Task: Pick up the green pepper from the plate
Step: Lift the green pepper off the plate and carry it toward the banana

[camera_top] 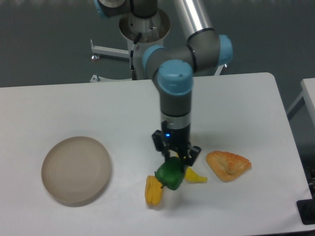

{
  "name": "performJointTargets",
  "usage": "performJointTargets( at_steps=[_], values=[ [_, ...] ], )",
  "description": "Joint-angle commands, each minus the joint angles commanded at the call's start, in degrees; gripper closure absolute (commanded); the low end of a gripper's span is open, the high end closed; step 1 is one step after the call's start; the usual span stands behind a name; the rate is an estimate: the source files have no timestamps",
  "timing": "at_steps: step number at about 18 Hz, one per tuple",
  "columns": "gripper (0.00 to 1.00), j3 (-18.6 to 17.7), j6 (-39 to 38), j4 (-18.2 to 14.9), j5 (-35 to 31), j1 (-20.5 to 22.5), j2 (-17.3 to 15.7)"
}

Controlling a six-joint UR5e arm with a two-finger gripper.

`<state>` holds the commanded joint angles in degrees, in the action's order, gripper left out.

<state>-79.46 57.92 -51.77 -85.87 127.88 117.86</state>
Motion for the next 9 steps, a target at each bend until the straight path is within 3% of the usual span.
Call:
performJointTargets(
  at_steps=[4,9],
  values=[
    [0.64,2.02,1.66,0.09,-1.49,0.27,2.29],
    [0.64,2.46,3.17,0.00,-1.58,1.06,2.64]
  ],
)
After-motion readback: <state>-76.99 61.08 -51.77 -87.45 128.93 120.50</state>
